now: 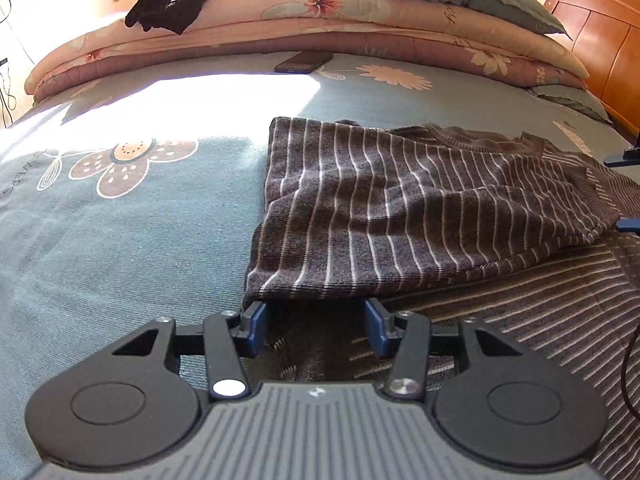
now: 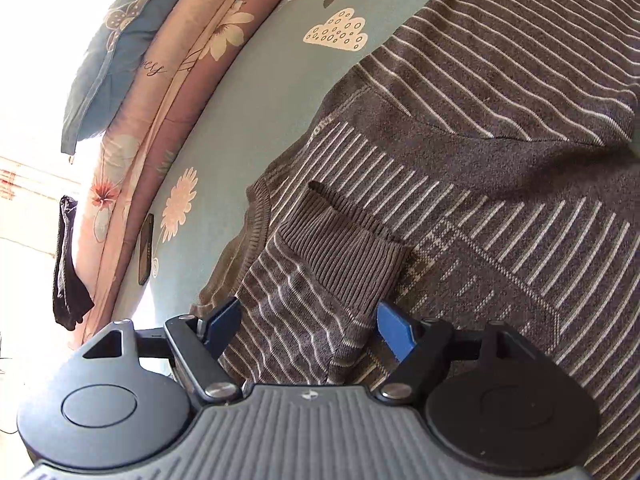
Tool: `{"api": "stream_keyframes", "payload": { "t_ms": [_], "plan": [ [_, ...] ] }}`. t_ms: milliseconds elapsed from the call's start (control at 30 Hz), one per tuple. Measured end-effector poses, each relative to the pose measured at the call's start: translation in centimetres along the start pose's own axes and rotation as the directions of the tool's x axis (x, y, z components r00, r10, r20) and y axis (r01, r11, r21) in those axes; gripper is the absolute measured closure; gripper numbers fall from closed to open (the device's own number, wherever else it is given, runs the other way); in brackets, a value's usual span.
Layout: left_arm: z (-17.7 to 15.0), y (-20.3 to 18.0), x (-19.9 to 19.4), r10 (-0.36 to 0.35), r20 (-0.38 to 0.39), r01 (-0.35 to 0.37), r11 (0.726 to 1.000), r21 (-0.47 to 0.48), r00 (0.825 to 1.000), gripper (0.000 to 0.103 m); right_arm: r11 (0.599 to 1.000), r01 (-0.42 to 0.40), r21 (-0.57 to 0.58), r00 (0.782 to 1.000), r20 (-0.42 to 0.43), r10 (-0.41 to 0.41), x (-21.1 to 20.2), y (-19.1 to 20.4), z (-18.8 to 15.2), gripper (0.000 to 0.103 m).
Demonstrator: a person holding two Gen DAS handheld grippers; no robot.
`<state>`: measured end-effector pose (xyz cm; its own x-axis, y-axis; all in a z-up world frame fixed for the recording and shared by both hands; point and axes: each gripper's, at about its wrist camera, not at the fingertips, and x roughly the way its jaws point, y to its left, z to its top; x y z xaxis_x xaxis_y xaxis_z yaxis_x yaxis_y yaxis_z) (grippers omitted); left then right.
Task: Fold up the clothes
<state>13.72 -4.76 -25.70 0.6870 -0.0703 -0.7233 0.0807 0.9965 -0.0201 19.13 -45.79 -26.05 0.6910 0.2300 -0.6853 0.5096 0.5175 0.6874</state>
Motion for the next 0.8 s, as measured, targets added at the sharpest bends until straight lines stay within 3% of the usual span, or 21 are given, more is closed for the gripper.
{"api": "stream_keyframes", "payload": {
  "t_ms": [100, 167, 267, 400, 633, 800],
  "plan": [
    [0.0, -0.2, 0.1, -0.001, -0.006, 0.001, 1.0, 0.007, 1.0, 0.047, 0.999, 0.032, -0.005, 0.999, 0.009, -0.032, 0.8, -1.0, 0.6, 0.03],
    [0.1, -0.3, 0.1, 0.001, -0.009, -0.001, 1.0, 0.002, 1.0, 0.046, 1.0, 0.003, 0.004, 1.0, 0.018, -0.003, 1.1, -1.7, 0.9, 0.031],
    [0.2, -0.5, 0.3, 0.002, -0.013, -0.002, 1.0, 0.001, 1.0, 0.043, 0.998, 0.024, -0.056, 0.999, 0.033, -0.022, 1.2, -1.4, 1.0, 0.045],
    [0.3, -0.6, 0.2, 0.004, -0.019, -0.004, 1.0, 0.004, 1.0, 0.043, 0.973, 0.123, -0.197, 0.992, 0.028, -0.12, 1.6, -0.2, 1.2, 0.096],
    [1.1, -0.1, -0.9, -0.035, -0.055, 0.033, 0.999, -0.025, 0.998, 0.043, 0.949, 0.138, -0.284, 0.989, 0.082, -0.12, -1.9, 2.3, 1.4, 0.097],
    [0.8, -0.4, -0.8, -0.072, -0.09, 0.074, 0.997, 0.017, 0.993, 0.043, 0.935, 0.216, -0.28, 0.973, 0.142, -0.182, -3.0, 1.3, 1.7, 0.097]
  ]
}}
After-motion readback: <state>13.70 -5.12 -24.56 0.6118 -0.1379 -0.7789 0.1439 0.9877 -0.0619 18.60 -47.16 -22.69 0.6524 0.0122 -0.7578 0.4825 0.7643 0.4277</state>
